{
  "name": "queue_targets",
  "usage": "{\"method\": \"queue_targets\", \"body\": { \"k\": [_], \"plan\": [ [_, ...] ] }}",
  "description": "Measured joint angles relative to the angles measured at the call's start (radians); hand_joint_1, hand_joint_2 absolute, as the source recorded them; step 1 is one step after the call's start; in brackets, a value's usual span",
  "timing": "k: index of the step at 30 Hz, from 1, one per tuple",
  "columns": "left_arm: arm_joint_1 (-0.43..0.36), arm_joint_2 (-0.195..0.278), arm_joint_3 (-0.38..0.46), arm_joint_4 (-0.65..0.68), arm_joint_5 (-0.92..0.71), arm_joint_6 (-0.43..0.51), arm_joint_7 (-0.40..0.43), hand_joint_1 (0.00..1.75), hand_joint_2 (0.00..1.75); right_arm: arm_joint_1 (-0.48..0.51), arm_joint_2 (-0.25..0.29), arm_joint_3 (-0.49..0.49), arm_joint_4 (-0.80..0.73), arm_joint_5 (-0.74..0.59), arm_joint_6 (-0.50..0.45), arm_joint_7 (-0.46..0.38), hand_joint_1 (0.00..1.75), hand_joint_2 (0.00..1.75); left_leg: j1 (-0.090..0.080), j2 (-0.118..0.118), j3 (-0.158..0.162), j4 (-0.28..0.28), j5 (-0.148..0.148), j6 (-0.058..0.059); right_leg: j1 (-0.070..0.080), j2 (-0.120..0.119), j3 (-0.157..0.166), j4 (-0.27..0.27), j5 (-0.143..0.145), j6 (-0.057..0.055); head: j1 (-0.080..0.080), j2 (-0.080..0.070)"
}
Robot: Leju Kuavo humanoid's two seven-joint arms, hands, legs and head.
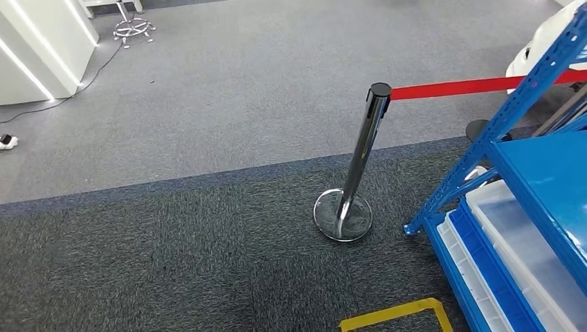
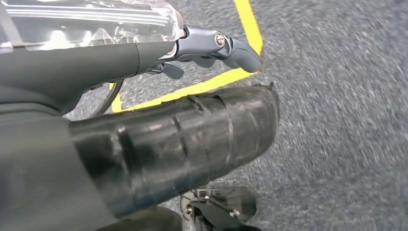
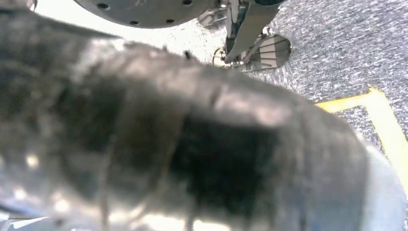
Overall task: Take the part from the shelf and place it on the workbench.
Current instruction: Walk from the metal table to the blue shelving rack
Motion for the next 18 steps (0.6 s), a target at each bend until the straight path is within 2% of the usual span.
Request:
{"method": "queue_targets", "body": {
  "k": [1,2,3,4,5,6,7,8,9,10,11,13,15,16,17,18],
  "plan": [
    [0.002,0.0,0.0,0.0,0.0,0.0,0.0,0.0,0.0,-0.001,0.0,0.0,0.0,0.001,0.0,0.001,0.0,0.0,0.0,-0.008,-0.035,0.068,-0.024,0.0,0.002,0.01,0.0,0.001,0.0,-0.002,0.0,0.0],
    [0.004,0.0,0.0,0.0,0.0,0.0,0.0,0.0,0.0,0.0,0.0,0.0,0.0,0.002,0.0,0.002,0.0,0.0,0.0,-0.011,-0.06,0.113,-0.031,0.0,0.003,0.023,0.0,0.002,-0.001,-0.003,0.0,0.0],
    [0.006,0.0,0.0,0.0,0.0,0.001,0.0,0.0,0.0,0.0,0.0,0.0,0.0,0.003,0.0,0.002,0.0,0.0,0.0,-0.013,-0.07,0.123,-0.017,0.002,0.004,0.036,0.001,0.003,-0.001,-0.003,0.0,0.0],
    [0.007,0.0,0.0,0.0,0.0,0.001,0.0,0.0,0.0,0.0,0.0,0.0,0.0,0.004,0.0,0.003,0.0,0.0,0.0,-0.017,-0.062,0.092,0.016,0.005,0.004,0.05,0.002,0.005,-0.002,-0.003,0.0,0.0],
    [0.007,0.0,0.001,0.0,0.0,0.001,0.0,0.0,0.0,0.0,0.0,0.0,0.0,0.005,0.0,0.003,0.0,0.0,0.0,-0.029,-0.039,0.028,0.06,0.01,0.003,0.062,0.003,0.007,-0.002,-0.003,0.0,0.0],
    [0.008,0.0,0.001,0.0,0.0,0.001,0.0,0.0,0.0,0.0,0.001,0.0,0.0,0.006,0.0,0.004,0.0,0.0,0.0,-0.05,-0.012,-0.042,0.094,0.015,0.004,0.074,0.002,0.009,-0.003,-0.001,0.0,0.0],
    [0.008,0.0,0.001,0.0,0.0,0.002,0.0,0.0,0.0,-0.001,0.001,0.0,0.001,0.007,0.0,0.004,0.0,0.0,0.0,-0.069,0.01,-0.099,0.117,0.018,0.004,0.086,0.0,0.011,-0.004,0.003,0.0,0.0],
    [0.008,0.001,0.001,0.0,0.0,0.002,0.0,0.0,0.0,-0.001,0.002,0.0,0.001,0.008,0.0,0.004,0.0,0.0,-0.002,-0.084,0.023,-0.135,0.126,0.021,0.003,0.095,-0.003,0.012,-0.004,0.009,0.0,0.0],
    [0.006,0.001,0.001,0.0,0.0,0.002,0.0,0.0,0.0,0.0,0.002,0.0,0.001,0.008,0.0,0.004,0.0,0.0,-0.003,-0.089,0.028,-0.147,0.124,0.023,0.001,0.104,-0.006,0.012,-0.003,0.015,0.0,0.0],
    [0.004,0.001,0.001,0.0,0.0,0.002,0.0,0.0,0.0,0.001,0.003,0.0,0.001,0.008,0.0,0.004,0.0,0.0,-0.004,-0.081,0.03,-0.152,0.125,0.025,-0.001,0.113,-0.008,0.01,-0.001,0.023,0.0,0.0],
    [0.002,0.0,0.001,0.0,0.0,0.002,0.0,0.0,0.0,0.003,0.003,0.0,0.002,0.009,0.0,0.004,0.0,0.0,-0.003,-0.071,0.033,-0.158,0.129,0.03,-0.002,0.113,-0.009,0.01,-0.001,0.029,0.0,0.0],
    [0.002,0.0,0.002,0.0,0.001,0.002,0.0,0.0,0.0,0.004,0.003,0.0,0.002,0.009,0.0,0.004,0.0,0.0,0.0,-0.048,0.038,-0.172,0.138,0.043,0.001,0.075,-0.027,0.047,-0.027,0.037,0.002,0.0],
    [0.006,-0.001,0.002,0.0,0.0,0.002,0.0,0.0,0.0,0.002,0.003,0.0,0.002,0.009,0.0,0.004,0.0,0.0,-0.001,-0.023,0.04,-0.178,0.141,0.052,0.002,0.024,-0.081,0.158,-0.091,0.043,0.004,0.0],
    [0.007,-0.001,0.002,0.0,0.0,0.002,0.0,0.0,0.0,0.001,0.003,0.0,0.002,0.009,0.0,0.004,0.0,0.0,-0.003,-0.009,0.04,-0.177,0.14,0.053,0.001,0.014,-0.113,0.224,-0.121,0.046,0.004,0.0],
    [0.008,-0.001,0.002,0.0,0.0,0.002,0.0,0.0,0.0,0.001,0.003,0.0,0.002,0.009,0.0,0.004,0.0,0.0,-0.004,0.004,0.04,-0.177,0.138,0.054,-0.001,0.01,-0.136,0.272,-0.135,0.049,0.004,0.0],
    [0.008,-0.001,0.002,0.0,0.001,0.002,0.0,0.0,0.0,0.002,0.003,0.0,0.002,0.009,0.0,0.004,0.0,0.0,-0.005,0.017,0.041,-0.176,0.137,0.054,-0.002,0.008,-0.141,0.285,-0.13,0.051,0.004,0.0]
  ]
}}
